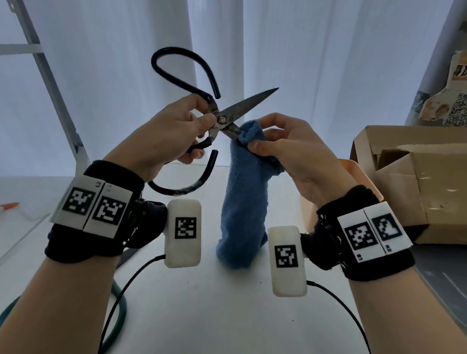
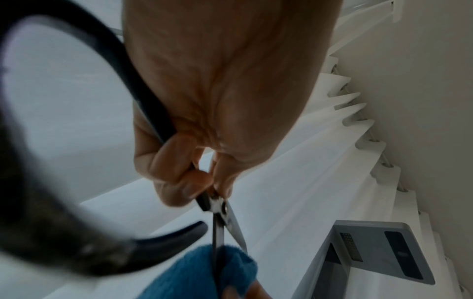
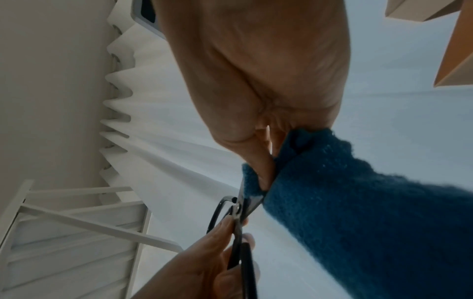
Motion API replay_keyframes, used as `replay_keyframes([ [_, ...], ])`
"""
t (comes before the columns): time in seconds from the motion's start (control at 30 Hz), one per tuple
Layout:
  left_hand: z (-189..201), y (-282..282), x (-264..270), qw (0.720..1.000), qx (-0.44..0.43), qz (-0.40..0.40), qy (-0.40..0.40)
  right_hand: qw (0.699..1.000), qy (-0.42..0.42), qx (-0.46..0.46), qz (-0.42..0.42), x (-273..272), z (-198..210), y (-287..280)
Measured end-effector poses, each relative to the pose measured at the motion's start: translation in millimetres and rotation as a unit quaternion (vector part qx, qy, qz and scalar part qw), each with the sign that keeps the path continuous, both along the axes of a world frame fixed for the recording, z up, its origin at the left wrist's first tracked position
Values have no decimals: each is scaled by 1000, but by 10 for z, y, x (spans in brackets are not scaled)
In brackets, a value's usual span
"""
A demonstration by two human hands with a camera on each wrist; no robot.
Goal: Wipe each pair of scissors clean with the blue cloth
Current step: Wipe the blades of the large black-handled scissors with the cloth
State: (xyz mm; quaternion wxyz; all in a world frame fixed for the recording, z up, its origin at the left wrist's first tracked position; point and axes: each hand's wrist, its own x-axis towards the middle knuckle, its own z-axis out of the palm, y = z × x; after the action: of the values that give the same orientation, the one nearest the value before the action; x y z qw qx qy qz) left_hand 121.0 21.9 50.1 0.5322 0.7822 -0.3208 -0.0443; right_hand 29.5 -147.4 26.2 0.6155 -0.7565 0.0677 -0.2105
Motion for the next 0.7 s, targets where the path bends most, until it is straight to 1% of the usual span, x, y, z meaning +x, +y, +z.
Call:
replay_keyframes([
  [0.1, -17, -26, 30, 999, -18, 28, -6, 998, -42, -1, -53, 6, 5, 5],
  [0.2, -11, -7, 76, 997, -57, 56, 8, 988, -81, 30, -131, 14, 20, -49],
  [0.27, 5, 32, 119, 993, -91, 77, 19, 979, -84, 67, -172, 8, 25, -124],
  [0.33, 22, 62, 143, 987, -122, 99, 24, 976, -70, 94, -186, -2, 24, -166],
  [0.4, 30, 78, 154, 982, -147, 114, 25, 978, -53, 117, -162, 0, 19, -142],
  [0.47, 34, 81, 149, 980, -156, 121, 18, 981, -44, 154, -107, 20, 20, -56],
  [0.5, 32, 78, 143, 981, -152, 122, 13, 979, -46, 187, -73, 33, 25, -6],
  [0.57, 26, 57, 116, 982, -147, 120, 10, 958, -63, 279, -6, 53, 30, 91],
  [0.63, 30, 25, 78, 983, -147, 112, 14, 926, -76, 366, 53, 51, 41, 165],
  [0.7, 42, -11, 36, 986, -139, 94, 19, 905, -77, 410, 87, 37, 54, 208],
])
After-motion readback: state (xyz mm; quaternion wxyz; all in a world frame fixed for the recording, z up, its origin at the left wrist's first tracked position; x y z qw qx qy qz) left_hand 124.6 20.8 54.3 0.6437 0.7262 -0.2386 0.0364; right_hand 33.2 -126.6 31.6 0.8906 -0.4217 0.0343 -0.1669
